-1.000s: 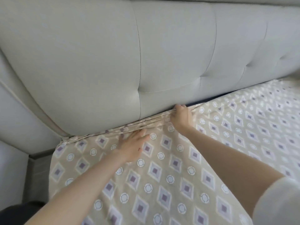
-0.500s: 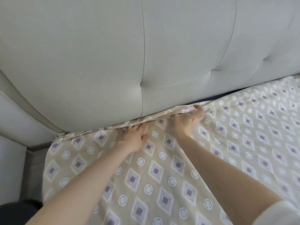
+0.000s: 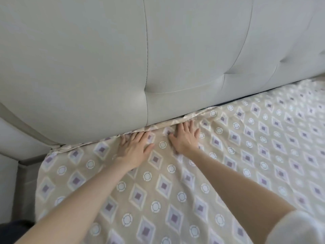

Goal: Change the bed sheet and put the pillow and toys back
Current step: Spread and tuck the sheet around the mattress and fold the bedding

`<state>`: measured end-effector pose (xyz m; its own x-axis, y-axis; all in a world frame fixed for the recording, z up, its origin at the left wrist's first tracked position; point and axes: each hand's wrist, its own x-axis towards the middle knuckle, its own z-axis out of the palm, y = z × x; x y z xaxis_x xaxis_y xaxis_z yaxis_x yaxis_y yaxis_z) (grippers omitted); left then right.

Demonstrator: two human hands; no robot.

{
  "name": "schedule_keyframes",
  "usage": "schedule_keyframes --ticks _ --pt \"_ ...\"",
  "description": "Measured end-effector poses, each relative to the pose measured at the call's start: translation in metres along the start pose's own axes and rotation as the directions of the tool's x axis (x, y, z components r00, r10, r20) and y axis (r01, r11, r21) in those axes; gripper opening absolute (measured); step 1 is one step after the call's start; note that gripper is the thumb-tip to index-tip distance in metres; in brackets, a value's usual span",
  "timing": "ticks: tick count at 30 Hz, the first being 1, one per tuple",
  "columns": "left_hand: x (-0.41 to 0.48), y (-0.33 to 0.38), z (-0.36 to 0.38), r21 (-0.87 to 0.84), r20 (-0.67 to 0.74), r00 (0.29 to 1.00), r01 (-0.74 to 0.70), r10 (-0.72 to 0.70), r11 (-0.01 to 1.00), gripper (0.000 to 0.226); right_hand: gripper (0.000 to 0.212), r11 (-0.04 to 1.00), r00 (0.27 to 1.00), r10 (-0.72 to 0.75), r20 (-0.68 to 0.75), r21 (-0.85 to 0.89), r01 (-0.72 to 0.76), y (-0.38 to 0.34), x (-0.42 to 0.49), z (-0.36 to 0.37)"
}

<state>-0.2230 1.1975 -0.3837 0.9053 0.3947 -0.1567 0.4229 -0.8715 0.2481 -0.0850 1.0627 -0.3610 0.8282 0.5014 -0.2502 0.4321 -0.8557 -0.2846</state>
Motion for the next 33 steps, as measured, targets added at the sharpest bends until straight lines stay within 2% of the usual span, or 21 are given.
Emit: schedule_keyframes --ticks 1,2,4,6,7,9,13,17,20,25,29,31,33 --pt "-0.002 0.001 -0.001 -0.01 0.005 1.0 -0.003 0.003 1.0 0.056 0.057 0.999 0.999 -0.029 -0.023 -0.037 0.028 -0.001 0.002 -0.007" --pt "-0.003 0.003 -0.003 -0.017 0.009 1.0 -0.01 0.01 1.0 0.056 0.046 0.995 0.99 -0.091 -0.112 -0.061 0.084 -0.002 0.001 -0.012" --pt "-0.006 0.006 -0.008 -0.002 0.007 0.999 -0.041 0.041 0.999 0.058 0.02 0.966 0.889 -0.257 -0.378 -0.093 0.24 -0.002 -0.006 -0.021" --pt "-0.01 0.009 -0.012 0.02 0.005 0.997 -0.083 0.083 0.996 0.059 0.021 0.935 0.759 -0.342 -0.554 -0.12 0.334 0.003 -0.014 -0.025" --pt "-0.011 0.01 -0.012 0.024 0.016 0.995 -0.102 0.102 0.994 0.058 0.028 0.929 0.736 -0.357 -0.575 -0.134 0.346 0.006 -0.016 -0.027" --pt "-0.014 0.013 -0.012 0.036 0.053 0.991 -0.126 0.124 0.991 0.058 0.041 0.914 0.739 -0.403 -0.539 -0.197 0.354 0.009 -0.018 -0.024" --pt "-0.019 0.017 -0.015 0.061 0.075 0.975 -0.216 0.211 0.975 0.06 0.052 0.918 0.824 -0.389 -0.413 -0.243 0.312 0.012 -0.021 -0.019" --pt "-0.026 0.023 -0.014 0.06 0.126 0.928 -0.361 0.351 0.931 0.055 0.044 0.908 0.916 -0.339 -0.217 -0.329 0.258 0.009 -0.013 -0.023" --pt "-0.025 0.029 -0.016 0.062 0.18 0.926 -0.347 0.331 0.936 0.054 0.035 0.889 0.943 -0.31 -0.119 -0.388 0.243 0.0 0.001 -0.032" --pt "-0.023 0.037 -0.017 0.138 0.201 0.923 -0.358 0.328 0.924 0.055 0.035 0.926 0.946 -0.305 0.106 -0.199 0.321 0.003 0.005 -0.051" --pt "-0.025 0.042 -0.01 0.16 0.176 0.927 -0.359 0.331 0.92 0.054 0.039 0.988 0.976 -0.154 0.153 0.026 0.152 0.005 0.005 -0.061" --pt "-0.025 0.042 -0.009 0.151 0.162 0.927 -0.362 0.338 0.92 0.054 0.039 0.992 0.977 -0.127 0.174 0.02 0.125 0.002 0.013 -0.064" --pt "-0.026 0.041 -0.011 0.128 0.154 0.927 -0.361 0.341 0.924 0.054 0.026 0.984 0.96 -0.13 0.249 -0.085 0.155 -0.003 0.018 -0.065"
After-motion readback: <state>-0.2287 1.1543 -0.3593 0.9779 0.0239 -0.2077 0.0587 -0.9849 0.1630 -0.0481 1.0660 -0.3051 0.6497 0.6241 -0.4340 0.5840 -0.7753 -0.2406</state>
